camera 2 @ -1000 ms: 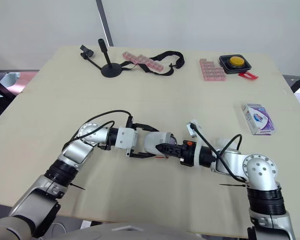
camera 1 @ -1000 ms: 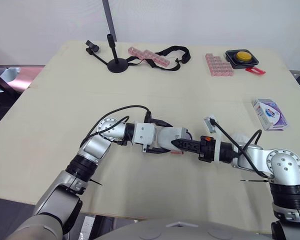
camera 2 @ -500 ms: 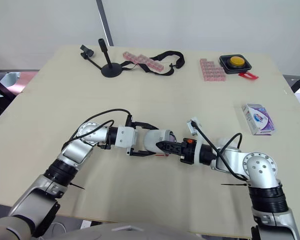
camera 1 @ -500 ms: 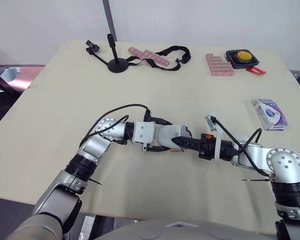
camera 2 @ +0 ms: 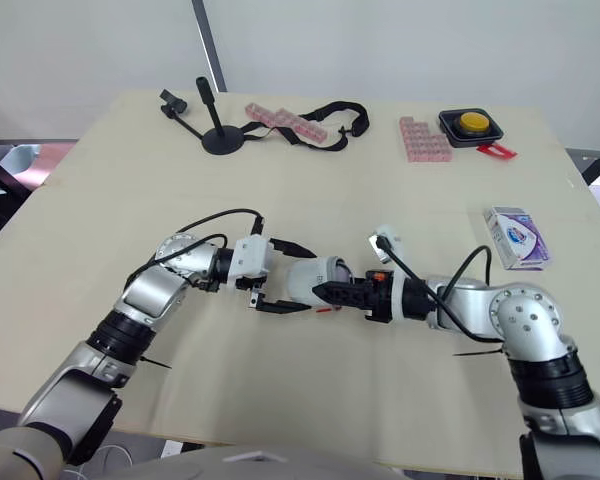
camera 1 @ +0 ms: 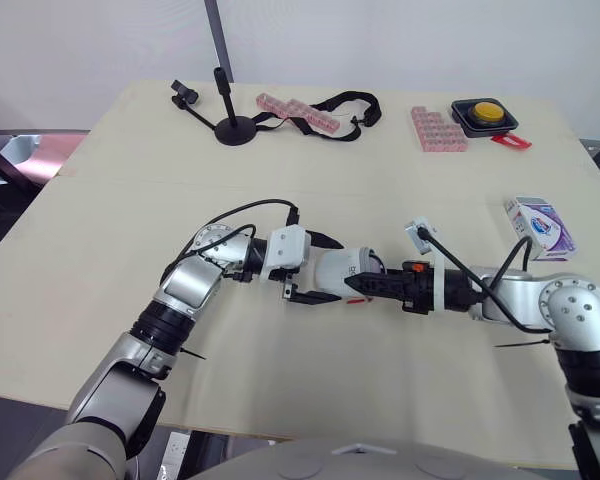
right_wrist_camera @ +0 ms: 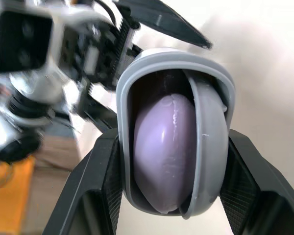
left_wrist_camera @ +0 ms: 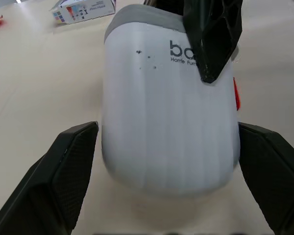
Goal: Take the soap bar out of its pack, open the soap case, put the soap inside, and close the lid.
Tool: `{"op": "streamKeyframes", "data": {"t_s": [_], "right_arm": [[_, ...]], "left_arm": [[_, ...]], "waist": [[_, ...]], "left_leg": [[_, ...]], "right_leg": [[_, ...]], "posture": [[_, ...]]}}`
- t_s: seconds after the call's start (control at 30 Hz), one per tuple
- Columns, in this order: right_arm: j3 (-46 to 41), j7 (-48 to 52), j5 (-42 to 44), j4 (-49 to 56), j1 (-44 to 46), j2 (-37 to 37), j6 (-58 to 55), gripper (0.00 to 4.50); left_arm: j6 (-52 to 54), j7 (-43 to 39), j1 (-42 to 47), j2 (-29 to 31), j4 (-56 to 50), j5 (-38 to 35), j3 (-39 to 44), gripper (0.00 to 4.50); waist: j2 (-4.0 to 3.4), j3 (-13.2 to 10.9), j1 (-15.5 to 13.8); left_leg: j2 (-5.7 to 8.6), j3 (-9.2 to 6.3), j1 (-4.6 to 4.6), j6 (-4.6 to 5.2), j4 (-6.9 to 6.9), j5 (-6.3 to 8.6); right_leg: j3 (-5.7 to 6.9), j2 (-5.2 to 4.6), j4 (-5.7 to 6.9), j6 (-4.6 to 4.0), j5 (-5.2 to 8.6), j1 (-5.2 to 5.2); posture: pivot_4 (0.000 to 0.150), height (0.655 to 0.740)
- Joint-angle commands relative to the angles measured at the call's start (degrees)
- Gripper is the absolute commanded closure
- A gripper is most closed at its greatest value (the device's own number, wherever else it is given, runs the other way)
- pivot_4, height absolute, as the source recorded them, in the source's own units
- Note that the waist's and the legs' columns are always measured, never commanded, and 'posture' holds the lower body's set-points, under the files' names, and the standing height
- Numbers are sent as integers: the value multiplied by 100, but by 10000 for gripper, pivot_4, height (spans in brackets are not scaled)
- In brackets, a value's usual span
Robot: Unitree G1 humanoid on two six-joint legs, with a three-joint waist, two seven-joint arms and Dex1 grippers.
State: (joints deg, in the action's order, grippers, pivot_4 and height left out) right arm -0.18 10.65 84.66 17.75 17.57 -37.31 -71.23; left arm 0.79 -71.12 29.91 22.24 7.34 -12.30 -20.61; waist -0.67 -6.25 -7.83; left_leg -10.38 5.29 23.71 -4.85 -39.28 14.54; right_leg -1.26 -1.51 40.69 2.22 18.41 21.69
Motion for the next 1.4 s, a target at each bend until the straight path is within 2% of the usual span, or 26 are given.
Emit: {"op": "streamKeyframes", "data": {"t_s": [0.03, 0.13, 0.23, 0.33, 0.47, 0.87, 1.4], "right_arm": [[279, 738, -851, 461, 544, -658, -89, 23977], [955, 1511, -1912, 854, 1139, -1415, 25, 23977], [1677, 2136, -2927, 1178, 1661, -1944, 314, 23977], [2281, 2622, -3759, 1428, 2159, -2218, 547, 23977], [2859, 3206, -4425, 1720, 2646, -2368, 590, 23977], [3665, 4211, -5580, 1927, 3269, -2226, 706, 23977], [3730, 4701, -6256, 1861, 3259, -1940, 774, 23977]], "left_arm": [[1079, -132, 289, 218, -415, -629, 403, 43], [2173, -112, 527, 339, -572, -877, 390, 43], [2755, 48, 717, 294, -741, -939, 343, 43], [2991, 164, 748, 162, -982, -994, 284, 43], [2926, 246, 638, 11, -1151, -889, 127, 43], [2053, 469, 512, -287, -891, -185, -443, 43], [1927, 573, 551, -624, -631, -19, -554, 43]], "waist": [[-6, -8, -3], [-11, -11, -18], [-12, -13, -41], [-10, -14, -76], [-15, -17, -153], [-15, -17, -197], [-15, -17, -145]], "left_leg": [[0, 0, 2, 0, 0, 0], [0, -2, -1, -2, 0, 1], [1, -2, -2, -3, -1, 2], [-3, -2, 2, -7, 2, 6], [-5, -2, 3, -9, 1, 8], [-11, 0, -6, -11, 0, 9], [-12, 1, -8, -10, -4, 8]], "right_leg": [[1, 1, -2, 0, 0, 1], [2, 5, -4, 2, 0, -3], [0, 26, -15, 5, 0, -15], [2, 32, -29, 7, 1, -19], [-3, 43, -32, 8, 1, -19], [-15, 44, -12, 8, 1, -15], [-24, 24, 15, 5, 3, -4]], "posture": [[1500, 7160], [1500, 7160], [1500, 7160], [1500, 7160], [1500, 7160], [1500, 7160], [1500, 7160]]}}
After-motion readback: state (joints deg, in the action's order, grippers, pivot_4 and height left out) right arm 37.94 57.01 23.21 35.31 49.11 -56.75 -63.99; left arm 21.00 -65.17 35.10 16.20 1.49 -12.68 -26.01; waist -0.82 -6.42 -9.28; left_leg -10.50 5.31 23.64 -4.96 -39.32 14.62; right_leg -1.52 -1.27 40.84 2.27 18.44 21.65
